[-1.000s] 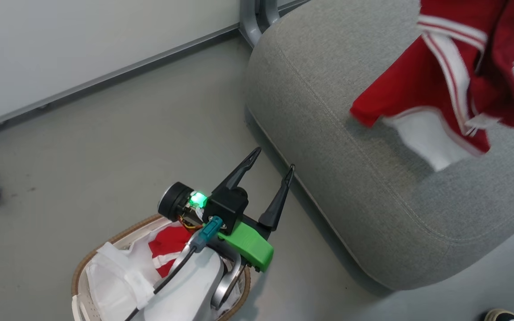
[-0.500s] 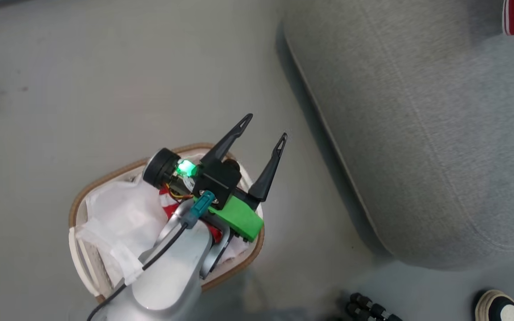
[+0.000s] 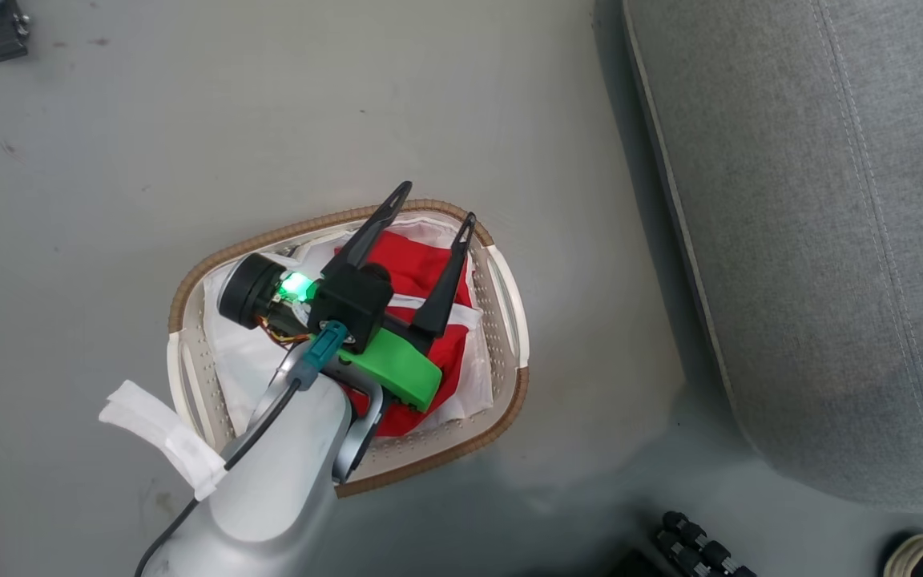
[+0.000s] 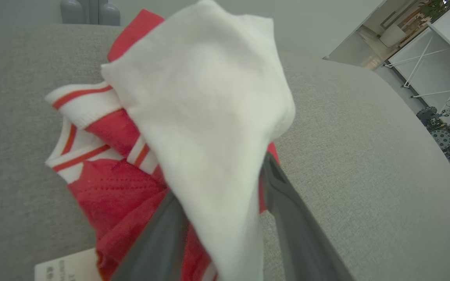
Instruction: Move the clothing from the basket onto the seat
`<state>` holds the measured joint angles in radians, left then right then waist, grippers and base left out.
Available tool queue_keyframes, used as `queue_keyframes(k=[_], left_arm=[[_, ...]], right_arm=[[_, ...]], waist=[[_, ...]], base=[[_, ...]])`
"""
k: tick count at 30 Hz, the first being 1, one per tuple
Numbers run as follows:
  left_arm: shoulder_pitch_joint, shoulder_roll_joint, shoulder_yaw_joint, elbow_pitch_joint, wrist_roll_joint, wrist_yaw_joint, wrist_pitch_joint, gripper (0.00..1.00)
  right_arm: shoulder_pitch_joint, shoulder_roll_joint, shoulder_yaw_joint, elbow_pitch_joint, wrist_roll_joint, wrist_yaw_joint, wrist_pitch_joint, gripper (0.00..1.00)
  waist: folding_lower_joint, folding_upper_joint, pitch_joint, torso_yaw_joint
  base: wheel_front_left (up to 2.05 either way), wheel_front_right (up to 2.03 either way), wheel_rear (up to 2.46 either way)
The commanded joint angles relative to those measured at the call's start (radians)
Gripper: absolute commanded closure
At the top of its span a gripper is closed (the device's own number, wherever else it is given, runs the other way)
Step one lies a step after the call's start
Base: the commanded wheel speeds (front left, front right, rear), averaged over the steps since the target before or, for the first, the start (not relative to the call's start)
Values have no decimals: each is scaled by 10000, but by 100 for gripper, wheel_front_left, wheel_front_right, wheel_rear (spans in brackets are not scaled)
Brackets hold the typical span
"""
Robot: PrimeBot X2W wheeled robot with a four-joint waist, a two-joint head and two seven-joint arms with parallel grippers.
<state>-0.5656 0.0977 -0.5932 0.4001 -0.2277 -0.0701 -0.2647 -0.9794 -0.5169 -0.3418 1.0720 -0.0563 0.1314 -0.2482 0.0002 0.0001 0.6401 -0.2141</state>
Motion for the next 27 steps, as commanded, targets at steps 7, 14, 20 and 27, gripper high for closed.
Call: queue_keyframes(k=[7,14,20,27], left_arm=[[646,-38,555,66,50,179,5,0],[1465,-51,1239,-39,102,281,5,0],[2262,-78,2051,-255,250,536,5,0],[3119,-132,3410,-461,315,887,7,0]], right_arm=[[1665,829,-1267,-1270,-273,-13,-174,0],[3581,1790,-1255,-3360,-85,-13,-178,0],[4449,2581,-461,-4681,505,-13,-181,0],[5046,3491,1040,-5634,1133,-13,-182,0]], waist=[[-2,-1,-1081,-14],[-2,-1,-2224,194],[-2,-1,-3073,599],[-2,-1,-3900,1311]], base=[[0,0,0],[0,0,0],[0,0,0],[0,0,0]])
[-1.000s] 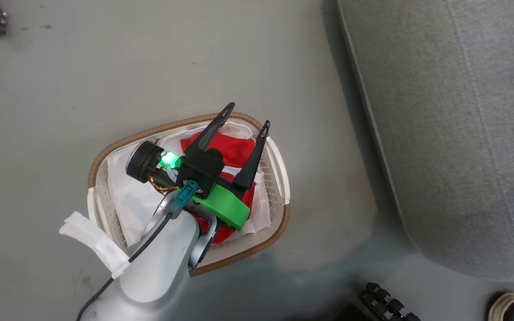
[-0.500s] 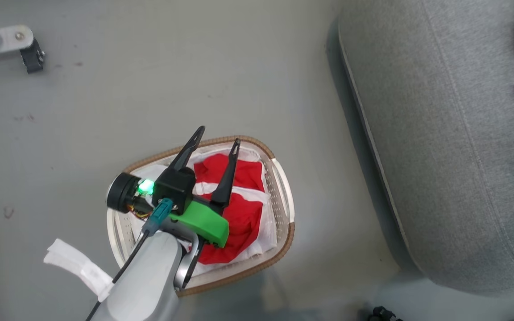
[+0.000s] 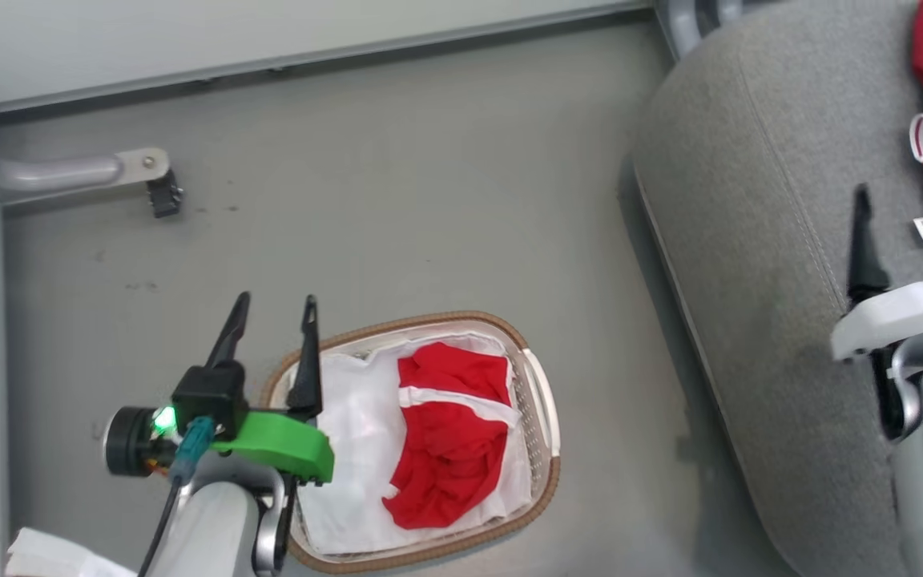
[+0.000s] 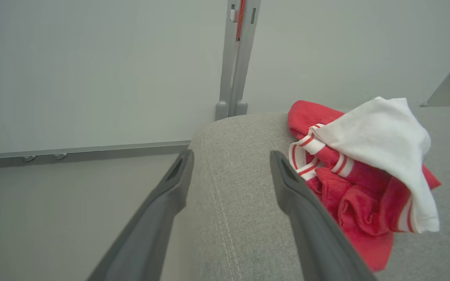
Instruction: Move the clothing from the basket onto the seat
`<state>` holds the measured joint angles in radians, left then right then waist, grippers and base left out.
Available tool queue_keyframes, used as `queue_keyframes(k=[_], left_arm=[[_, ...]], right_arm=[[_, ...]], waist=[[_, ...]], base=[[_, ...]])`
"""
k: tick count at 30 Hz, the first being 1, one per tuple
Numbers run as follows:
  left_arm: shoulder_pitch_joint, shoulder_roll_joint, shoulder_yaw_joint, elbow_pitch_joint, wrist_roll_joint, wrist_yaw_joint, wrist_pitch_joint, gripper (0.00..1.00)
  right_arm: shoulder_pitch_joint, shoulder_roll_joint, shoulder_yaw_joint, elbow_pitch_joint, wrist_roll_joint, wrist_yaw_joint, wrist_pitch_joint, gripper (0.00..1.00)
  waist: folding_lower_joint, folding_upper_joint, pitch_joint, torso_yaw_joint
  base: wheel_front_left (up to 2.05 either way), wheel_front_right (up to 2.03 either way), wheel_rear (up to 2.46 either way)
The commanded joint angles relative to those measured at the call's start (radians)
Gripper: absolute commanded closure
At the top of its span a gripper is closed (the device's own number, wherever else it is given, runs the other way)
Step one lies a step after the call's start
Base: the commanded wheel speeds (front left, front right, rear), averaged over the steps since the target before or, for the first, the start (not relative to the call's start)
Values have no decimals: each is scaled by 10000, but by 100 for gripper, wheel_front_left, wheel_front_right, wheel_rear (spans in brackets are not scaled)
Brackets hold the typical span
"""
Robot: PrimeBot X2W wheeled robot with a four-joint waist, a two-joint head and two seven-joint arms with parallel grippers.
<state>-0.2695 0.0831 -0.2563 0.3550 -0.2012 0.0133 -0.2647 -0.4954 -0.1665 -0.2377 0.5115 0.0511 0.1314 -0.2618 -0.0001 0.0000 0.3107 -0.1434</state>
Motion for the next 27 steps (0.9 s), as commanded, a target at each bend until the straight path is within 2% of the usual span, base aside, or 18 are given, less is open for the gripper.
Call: queue_keyframes(k=[1,5,13,27], left_arm=[[282,22,257,-5,60,67,5,0],[641,23,1029,-74,170,155,5,0],[1265,-60,2125,-77,499,88,5,0],[2836,-290,2846,28,655,-140,5,0]], right_arm=[[281,79,209,-98,129,-13,-44,0],[589,359,752,-410,366,-13,-46,0],[1431,760,1173,-906,787,-13,-45,0],[3297,946,1433,-830,913,-13,-47,0]], waist=[[1,0,-709,698],[1,0,-1044,1019],[1,0,-1574,1368],[1,0,-2656,1287]], base=[[0,0,0],[0,0,0],[0,0,0],[0,0,0]])
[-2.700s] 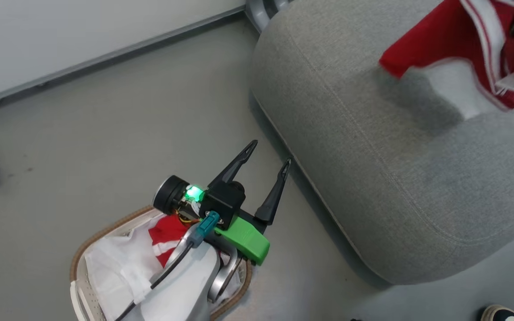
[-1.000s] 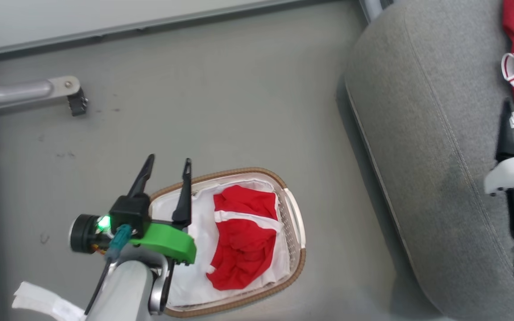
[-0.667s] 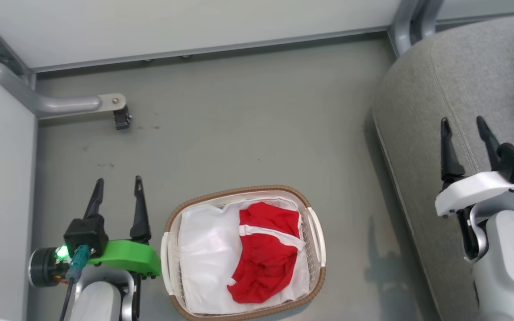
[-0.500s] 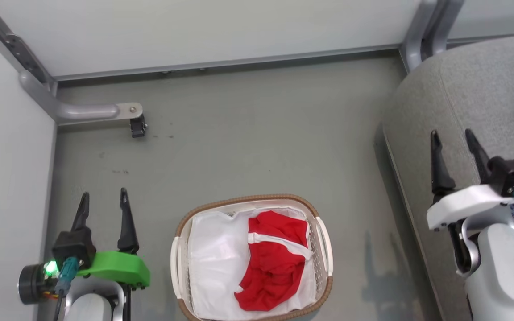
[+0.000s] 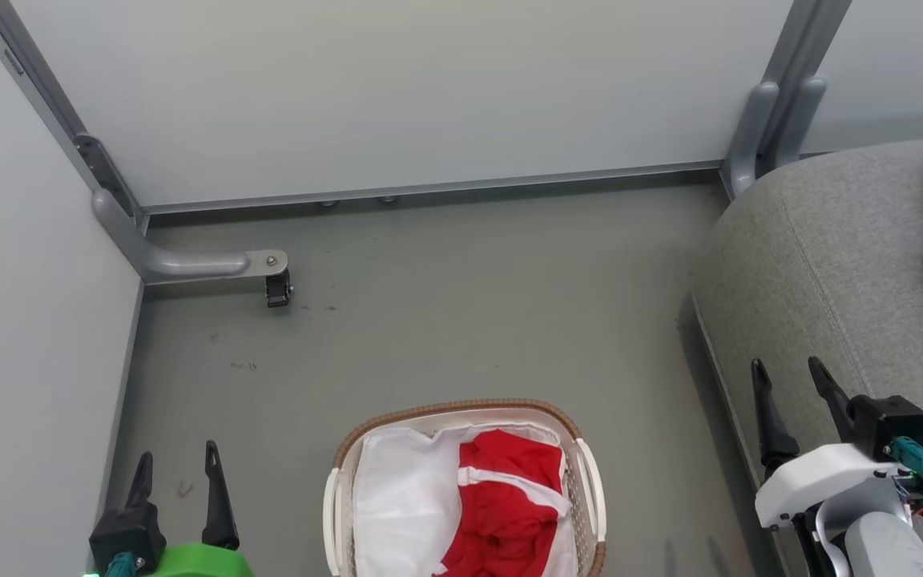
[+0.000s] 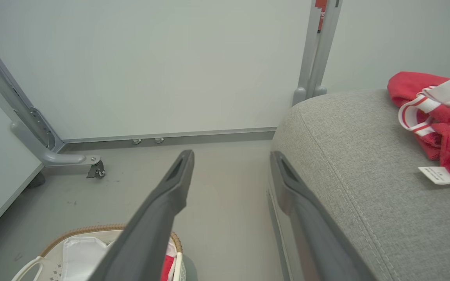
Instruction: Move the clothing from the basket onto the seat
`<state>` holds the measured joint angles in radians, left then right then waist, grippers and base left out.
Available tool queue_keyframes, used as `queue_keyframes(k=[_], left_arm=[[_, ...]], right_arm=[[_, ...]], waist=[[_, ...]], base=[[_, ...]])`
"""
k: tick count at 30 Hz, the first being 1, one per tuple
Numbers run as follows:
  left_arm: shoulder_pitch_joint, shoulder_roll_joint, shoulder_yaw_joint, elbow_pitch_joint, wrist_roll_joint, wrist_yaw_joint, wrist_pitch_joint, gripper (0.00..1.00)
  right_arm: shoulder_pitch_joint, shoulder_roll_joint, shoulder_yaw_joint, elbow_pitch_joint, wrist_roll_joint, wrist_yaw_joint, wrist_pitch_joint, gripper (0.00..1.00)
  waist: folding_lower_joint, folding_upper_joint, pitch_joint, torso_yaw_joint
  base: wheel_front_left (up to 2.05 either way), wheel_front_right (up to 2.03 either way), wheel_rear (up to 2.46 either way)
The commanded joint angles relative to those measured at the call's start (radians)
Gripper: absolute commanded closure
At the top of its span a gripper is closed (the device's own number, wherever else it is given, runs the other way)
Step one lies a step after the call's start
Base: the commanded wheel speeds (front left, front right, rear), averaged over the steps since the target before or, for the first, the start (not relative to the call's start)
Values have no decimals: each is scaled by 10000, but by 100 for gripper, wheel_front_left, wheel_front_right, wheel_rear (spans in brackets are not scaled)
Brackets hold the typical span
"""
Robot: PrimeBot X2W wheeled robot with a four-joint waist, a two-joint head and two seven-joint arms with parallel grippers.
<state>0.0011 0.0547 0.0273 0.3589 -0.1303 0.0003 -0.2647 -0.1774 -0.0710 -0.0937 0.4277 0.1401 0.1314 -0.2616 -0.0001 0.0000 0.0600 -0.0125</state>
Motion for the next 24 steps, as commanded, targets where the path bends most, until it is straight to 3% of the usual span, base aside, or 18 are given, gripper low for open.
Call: queue_keyframes(k=[1,7,11,24], left_arm=[[189,-15,-8,14,-93,-44,5,0],[183,-32,-267,127,-330,-176,7,0],[-421,-34,-1040,464,-764,-432,7,0],[-3017,-18,-3275,1496,-1297,-489,5,0]], right_arm=[[183,-11,-11,-4,18,-13,-49,0],[280,-94,13,-57,85,-13,-49,0],[-80,-145,93,-157,136,-13,-49,0],[-2038,58,714,-1076,413,-14,-47,0]], waist=[[1,0,-170,-30],[1,0,-9,-69],[1,0,429,-140],[1,0,3289,-1210]], base=[[0,0,0],[0,0,0],[0,0,0],[0,0,0]])
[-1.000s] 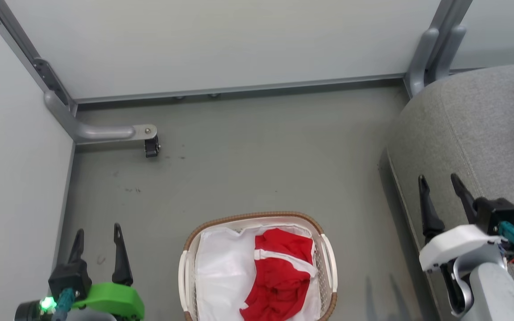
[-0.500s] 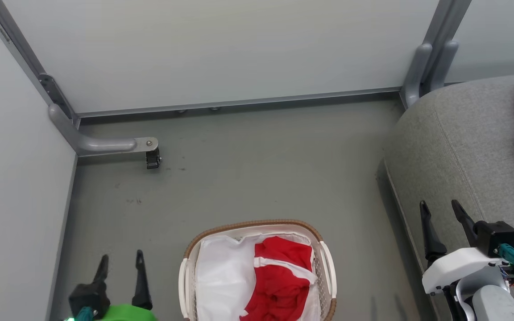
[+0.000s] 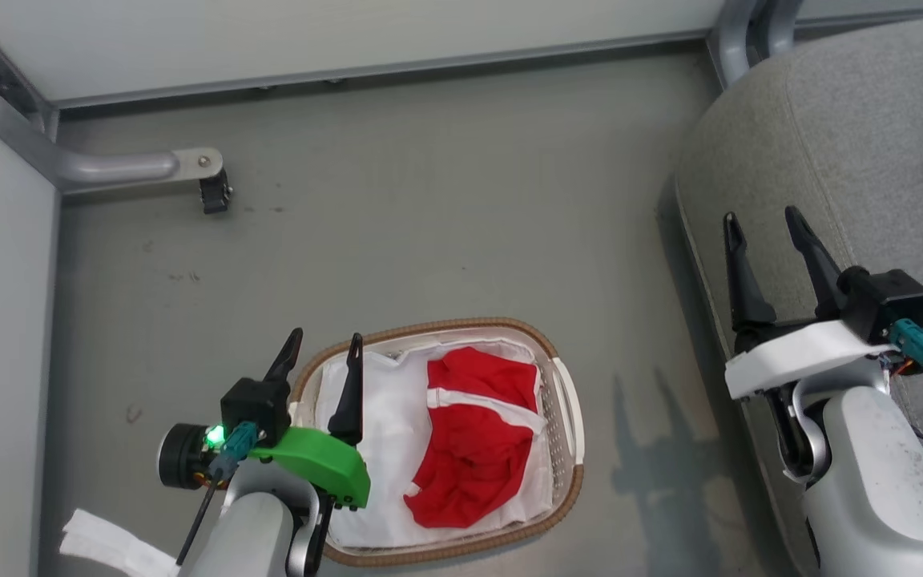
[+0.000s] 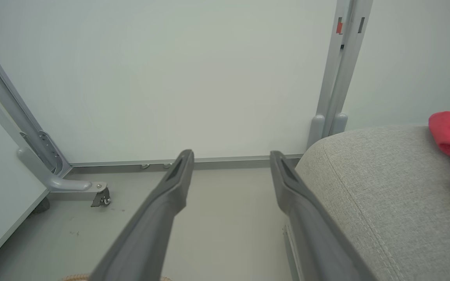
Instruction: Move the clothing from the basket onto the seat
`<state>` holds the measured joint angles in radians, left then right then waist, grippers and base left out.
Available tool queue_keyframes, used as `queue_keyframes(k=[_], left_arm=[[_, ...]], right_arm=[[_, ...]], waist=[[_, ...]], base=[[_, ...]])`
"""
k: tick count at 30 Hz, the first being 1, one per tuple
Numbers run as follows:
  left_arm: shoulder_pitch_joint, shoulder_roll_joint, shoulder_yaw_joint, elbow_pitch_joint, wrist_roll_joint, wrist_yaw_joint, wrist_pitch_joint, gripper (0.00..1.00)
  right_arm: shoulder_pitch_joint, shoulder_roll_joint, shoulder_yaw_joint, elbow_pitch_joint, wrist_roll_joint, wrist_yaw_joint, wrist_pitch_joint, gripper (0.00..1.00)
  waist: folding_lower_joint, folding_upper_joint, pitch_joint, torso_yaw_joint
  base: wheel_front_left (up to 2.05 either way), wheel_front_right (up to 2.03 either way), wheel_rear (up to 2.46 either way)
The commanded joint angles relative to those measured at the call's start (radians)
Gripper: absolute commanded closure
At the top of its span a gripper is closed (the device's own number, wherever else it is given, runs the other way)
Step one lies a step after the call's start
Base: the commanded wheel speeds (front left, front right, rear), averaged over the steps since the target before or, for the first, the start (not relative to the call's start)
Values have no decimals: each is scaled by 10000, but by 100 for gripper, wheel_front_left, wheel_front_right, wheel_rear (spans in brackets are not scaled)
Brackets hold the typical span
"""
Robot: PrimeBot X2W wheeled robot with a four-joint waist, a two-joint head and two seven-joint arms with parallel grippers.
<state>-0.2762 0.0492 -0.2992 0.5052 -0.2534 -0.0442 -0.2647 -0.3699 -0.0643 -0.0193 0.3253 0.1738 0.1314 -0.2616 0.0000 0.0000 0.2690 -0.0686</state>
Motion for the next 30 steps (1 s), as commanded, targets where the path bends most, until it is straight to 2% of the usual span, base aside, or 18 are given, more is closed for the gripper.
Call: queue_keyframes(k=[1,15,30], left_arm=[[-455,39,-124,156,-125,-86,5,0],[-2694,54,-1687,2462,-691,-617,6,0],[-4605,57,-2420,5148,-1240,-855,7,0]], right_arm=[[-275,10,-15,-170,96,-14,-49,0],[-1450,133,337,-1297,303,-14,-49,0],[-1771,130,806,-2161,622,-14,-49,0]], waist=[[0,0,1473,-734],[0,0,4026,-1560],[0,0,5850,-1987]], base=[[0,0,0],[0,0,0],[0,0,0]])
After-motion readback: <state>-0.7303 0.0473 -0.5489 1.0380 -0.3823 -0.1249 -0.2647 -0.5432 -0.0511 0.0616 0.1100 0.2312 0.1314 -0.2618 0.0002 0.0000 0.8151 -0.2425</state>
